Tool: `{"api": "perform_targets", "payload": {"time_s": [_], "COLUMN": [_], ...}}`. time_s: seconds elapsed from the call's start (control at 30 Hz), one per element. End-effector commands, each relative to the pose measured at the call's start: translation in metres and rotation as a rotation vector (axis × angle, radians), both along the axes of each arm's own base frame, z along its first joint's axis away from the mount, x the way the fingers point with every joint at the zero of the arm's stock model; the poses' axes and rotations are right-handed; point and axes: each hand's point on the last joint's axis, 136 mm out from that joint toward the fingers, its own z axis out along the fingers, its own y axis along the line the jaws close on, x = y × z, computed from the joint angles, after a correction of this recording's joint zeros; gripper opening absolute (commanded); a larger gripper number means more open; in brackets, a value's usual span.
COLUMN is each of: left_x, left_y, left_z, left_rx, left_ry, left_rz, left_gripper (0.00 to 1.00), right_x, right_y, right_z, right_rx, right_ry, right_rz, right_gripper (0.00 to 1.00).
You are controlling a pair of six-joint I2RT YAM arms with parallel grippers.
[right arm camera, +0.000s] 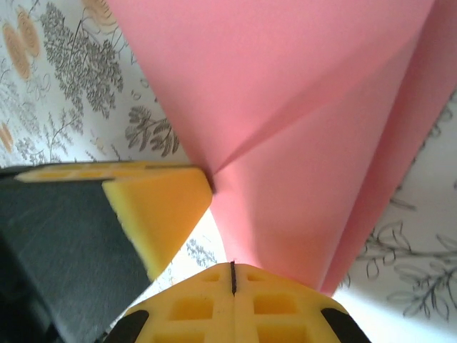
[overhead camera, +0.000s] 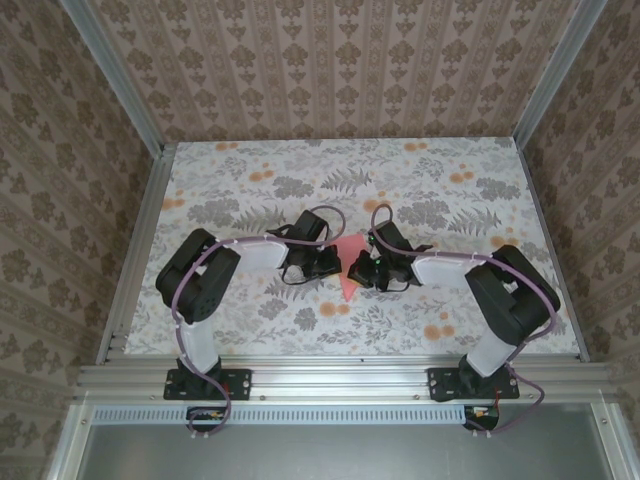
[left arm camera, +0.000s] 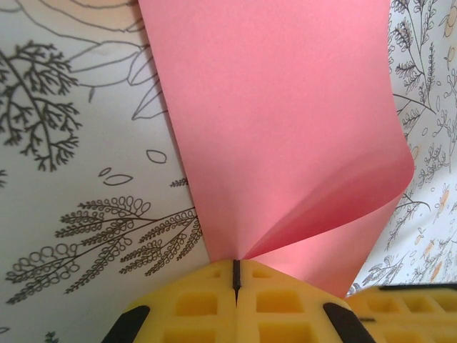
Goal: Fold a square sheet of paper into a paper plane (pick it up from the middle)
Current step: Third fold the triangle at the center of the table.
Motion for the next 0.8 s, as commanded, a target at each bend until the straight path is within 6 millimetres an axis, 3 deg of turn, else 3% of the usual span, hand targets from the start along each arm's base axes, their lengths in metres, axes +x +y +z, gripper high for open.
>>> {"api": "perform_targets", "payload": {"time_s": [0.0, 0.17, 0.43, 0.77], "left_x": [-0.011, -0.012, -0.012, -0.013], "left_y": [0.014, 0.012, 0.009, 0.009], "left_z": [-0.024, -0.024, -0.023, -0.025], "left_rx": [0.096, 0.088, 0.076, 0.077], "left_ry": [0.048, 0.048, 0.049, 0.053], "left_rz": [-0.01, -0.012, -0.016, -0.01], "left_gripper": [0.04, 0.04, 0.04, 0.04], "right_x": [-0.023, -0.036, -0.039, -0.034], "right_y": [-0.004, 0.0, 0.009, 0.021], "right_z": [-0.006, -0.013, -0.018, -0.007], "right_rx": [-0.009, 0.004, 0.027, 0.078], "right_ry": [0.055, 0.09, 0.109, 0.058], "right_rz": [0.044, 0.073, 0.103, 0.115], "right_gripper": [0.06, 0.06, 0.08, 0.09]}}
